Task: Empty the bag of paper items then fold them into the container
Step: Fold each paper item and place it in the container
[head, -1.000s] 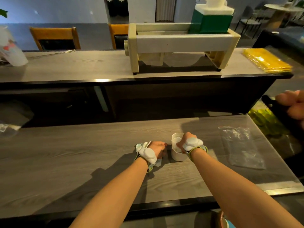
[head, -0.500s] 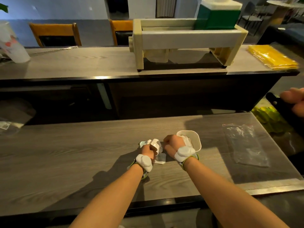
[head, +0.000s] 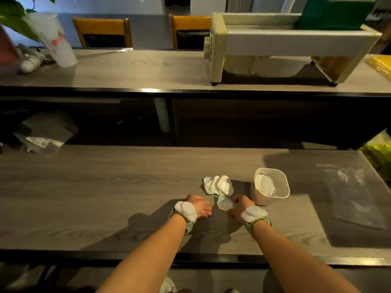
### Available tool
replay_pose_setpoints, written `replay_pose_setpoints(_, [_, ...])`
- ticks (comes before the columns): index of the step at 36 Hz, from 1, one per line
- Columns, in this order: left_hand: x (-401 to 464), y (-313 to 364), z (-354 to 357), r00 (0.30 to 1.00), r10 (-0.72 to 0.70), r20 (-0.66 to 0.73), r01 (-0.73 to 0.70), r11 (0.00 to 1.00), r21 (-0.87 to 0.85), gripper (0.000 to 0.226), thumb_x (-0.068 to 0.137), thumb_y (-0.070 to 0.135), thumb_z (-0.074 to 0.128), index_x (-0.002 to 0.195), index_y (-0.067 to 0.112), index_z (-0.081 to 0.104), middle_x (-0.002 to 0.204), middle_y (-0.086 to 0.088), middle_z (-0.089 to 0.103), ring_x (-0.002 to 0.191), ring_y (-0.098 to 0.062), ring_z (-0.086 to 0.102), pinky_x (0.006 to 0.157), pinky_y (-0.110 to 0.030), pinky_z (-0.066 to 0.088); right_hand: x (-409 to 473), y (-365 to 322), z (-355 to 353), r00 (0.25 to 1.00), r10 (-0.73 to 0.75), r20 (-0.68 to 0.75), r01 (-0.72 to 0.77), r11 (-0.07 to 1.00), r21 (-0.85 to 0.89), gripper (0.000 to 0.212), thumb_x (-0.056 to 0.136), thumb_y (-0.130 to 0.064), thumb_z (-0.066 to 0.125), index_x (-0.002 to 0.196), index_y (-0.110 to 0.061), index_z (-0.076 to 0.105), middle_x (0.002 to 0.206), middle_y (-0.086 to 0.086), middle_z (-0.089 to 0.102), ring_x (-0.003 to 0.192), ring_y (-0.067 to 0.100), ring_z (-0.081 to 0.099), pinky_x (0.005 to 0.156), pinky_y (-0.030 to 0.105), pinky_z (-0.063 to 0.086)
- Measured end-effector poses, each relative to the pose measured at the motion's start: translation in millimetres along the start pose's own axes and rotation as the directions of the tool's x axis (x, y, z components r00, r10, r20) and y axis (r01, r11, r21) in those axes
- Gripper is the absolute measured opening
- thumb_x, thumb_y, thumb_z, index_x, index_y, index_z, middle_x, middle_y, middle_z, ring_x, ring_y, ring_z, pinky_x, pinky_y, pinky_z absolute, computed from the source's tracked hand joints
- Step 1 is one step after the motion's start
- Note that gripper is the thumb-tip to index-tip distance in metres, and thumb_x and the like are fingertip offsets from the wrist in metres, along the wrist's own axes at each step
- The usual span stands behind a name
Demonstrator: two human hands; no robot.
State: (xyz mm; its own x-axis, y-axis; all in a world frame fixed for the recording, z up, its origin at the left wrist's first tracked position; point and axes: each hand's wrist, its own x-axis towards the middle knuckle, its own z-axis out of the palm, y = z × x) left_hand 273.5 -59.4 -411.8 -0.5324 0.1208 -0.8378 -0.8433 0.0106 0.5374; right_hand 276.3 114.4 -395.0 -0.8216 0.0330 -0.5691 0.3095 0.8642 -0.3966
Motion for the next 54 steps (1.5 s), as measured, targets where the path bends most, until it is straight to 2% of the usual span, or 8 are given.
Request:
replay_pose_setpoints(3, [2,2,-2,1.000,0.003,-0.006,-0.003,0.999,0.040,0.033,0.100,0.011,0.039,0.123,-0.010,0.051,0.077,-0.012,0.057,0.066,-0.023,0.056,0.059,-0.027,0.043,1,1,0,0.999,0.032,0.032,-0.033,0.999,0.021,0.022,0.077,-0.039,0.071,0.073,-0.024,0.055,0.077,-0.002,0.059,0.062,0.013,0.052,0.060,0.022,0.040])
replay_pose_setpoints(6, [6,1,-3,0.999,0.038,0.011,-0.038,0.997,0.060,0.022,0.099,0.019,0.048,0.103,0.001,0.059,0.077,-0.009,0.059,0.064,-0.019,0.058,0.059,-0.024,0.045,9,4,4,0.999,0.032,0.044,-0.038,0.989,0.142,0.034,0.082,-0.034,0.070,0.055,-0.020,0.053,0.057,-0.005,0.050,0.051,0.009,0.040,0.058,0.025,0.036])
replay_pose_setpoints(13, [7,1,-3,0.974,0.222,0.031,-0.217,0.969,-0.120,0.005,0.092,0.015,0.061,0.090,0.012,0.065,0.087,-0.008,0.069,0.082,-0.023,0.067,0.079,-0.033,0.057,-1,-17,5,0.984,-0.068,0.163,-0.045,0.795,0.604,0.018,0.087,-0.023,0.069,0.084,-0.007,0.062,0.060,0.007,0.054,0.046,0.016,0.047,0.045,0.024,0.037])
replay_pose_setpoints(20, [-1,12,-20,0.960,0.200,-0.196,-0.260,0.895,-0.361,0.007,0.089,0.007,0.062,0.093,0.011,0.058,0.095,-0.012,0.059,0.092,-0.029,0.058,0.073,-0.043,0.054,20,-31,-4,0.970,-0.031,-0.240,0.105,0.948,0.301,0.022,0.086,-0.019,0.065,0.107,-0.013,0.069,0.099,0.007,0.069,0.096,0.026,0.064,0.081,0.028,0.047])
replay_pose_setpoints(27, [-11,12,-32,0.961,0.208,-0.180,-0.261,0.898,-0.354,0.006,0.091,0.012,0.060,0.096,0.015,0.058,0.079,-0.012,0.066,0.048,-0.021,0.068,0.048,-0.027,0.055,43,-33,-8,0.990,0.021,-0.142,0.007,0.982,0.191,0.077,0.083,-0.038,0.069,0.146,-0.011,0.034,0.142,0.018,0.044,0.130,0.036,0.045,0.106,0.038,0.038])
replay_pose_setpoints(34, [-3,2,-37,0.975,0.166,-0.149,-0.191,0.965,-0.177,0.015,0.094,0.018,0.056,0.108,0.020,0.058,0.080,-0.003,0.066,0.058,-0.015,0.061,0.056,-0.023,0.047,44,-33,-9,0.994,-0.025,-0.107,0.030,0.999,0.044,0.063,0.073,-0.037,0.076,0.129,-0.020,0.052,0.126,0.017,0.051,0.115,0.034,0.054,0.094,0.031,0.043])
replay_pose_setpoints(46, [-7,12,-30,0.982,0.148,-0.116,-0.166,0.972,-0.165,0.026,0.099,0.027,0.046,0.122,0.018,0.055,0.085,-0.007,0.066,0.069,-0.021,0.063,0.061,-0.027,0.048,32,-21,0,0.993,-0.117,-0.007,0.090,0.716,0.692,0.059,0.063,-0.006,0.075,0.120,0.000,0.062,0.105,0.013,0.067,0.103,0.030,0.064,0.090,0.038,0.052])
replay_pose_setpoints(54, [-8,6,-5,0.959,0.284,-0.025,-0.282,0.932,-0.228,0.033,0.089,0.025,0.066,0.120,0.016,0.063,0.114,-0.010,0.068,0.098,-0.025,0.066,0.068,-0.028,0.056,16,-27,-10,0.966,-0.258,0.008,0.172,0.665,0.727,0.038,0.064,-0.009,0.066,0.101,-0.014,0.073,0.085,0.003,0.074,0.082,0.022,0.069,0.072,0.033,0.054])
